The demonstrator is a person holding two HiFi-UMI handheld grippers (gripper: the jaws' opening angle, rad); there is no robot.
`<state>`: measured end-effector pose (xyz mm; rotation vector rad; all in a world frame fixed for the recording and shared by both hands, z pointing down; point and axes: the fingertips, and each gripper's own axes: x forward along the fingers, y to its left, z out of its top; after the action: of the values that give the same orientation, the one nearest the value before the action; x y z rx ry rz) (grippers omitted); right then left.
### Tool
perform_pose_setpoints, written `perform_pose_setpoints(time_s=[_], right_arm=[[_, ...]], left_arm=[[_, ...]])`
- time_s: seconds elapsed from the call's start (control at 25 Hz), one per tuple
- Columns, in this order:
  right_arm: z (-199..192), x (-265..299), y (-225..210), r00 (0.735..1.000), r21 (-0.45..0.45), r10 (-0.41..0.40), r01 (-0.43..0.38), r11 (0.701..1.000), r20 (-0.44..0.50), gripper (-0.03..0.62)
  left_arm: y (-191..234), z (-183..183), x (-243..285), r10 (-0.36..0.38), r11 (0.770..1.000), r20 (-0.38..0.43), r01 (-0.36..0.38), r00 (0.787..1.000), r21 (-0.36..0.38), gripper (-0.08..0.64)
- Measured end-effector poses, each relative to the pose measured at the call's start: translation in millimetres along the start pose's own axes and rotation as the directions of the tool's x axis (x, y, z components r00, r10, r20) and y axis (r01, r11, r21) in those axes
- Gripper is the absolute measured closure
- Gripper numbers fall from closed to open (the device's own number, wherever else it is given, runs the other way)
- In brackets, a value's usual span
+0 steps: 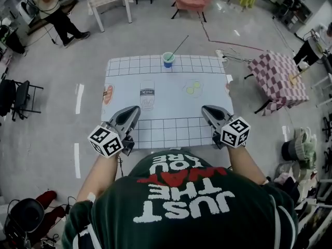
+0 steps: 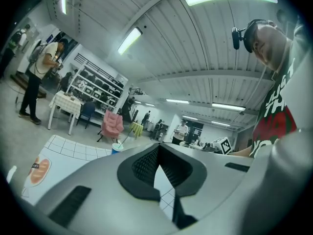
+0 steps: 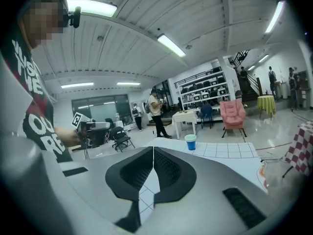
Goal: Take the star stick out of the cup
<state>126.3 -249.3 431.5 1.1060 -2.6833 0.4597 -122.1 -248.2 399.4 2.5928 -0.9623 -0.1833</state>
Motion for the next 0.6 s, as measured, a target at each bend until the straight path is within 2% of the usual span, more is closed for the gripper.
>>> perform_pose_setpoints(time_s=[0.2,0.28,0.48,0.6], right_arm=[[7,10,-52,0.995,-0.011,0.097,-0.097,0.995,-0.026,0.56],[10,20,-71,0.993,-0.011,0.111,-0.111,0.994,-0.037,0.56],[13,65,-107,0.997,0.008,0.072,-0.072,0.997,-0.038,0.56],[14,103,-126,0.999,0.016,0.026,-0.026,1.0,-0.044,0.56]], left_arm=[[-1,-5,57,0.114,0.993,0.023,-0.114,0.993,-0.03,0.56],[4,-8,71,0.14,0.989,0.016,-0.139,0.99,-0.041,0.56],[47,-9,90,0.132,0.991,-0.015,-0.132,0.991,-0.022,0.56],[90,-17,103,0.115,0.992,-0.02,-0.116,0.993,-0.046,0.56]])
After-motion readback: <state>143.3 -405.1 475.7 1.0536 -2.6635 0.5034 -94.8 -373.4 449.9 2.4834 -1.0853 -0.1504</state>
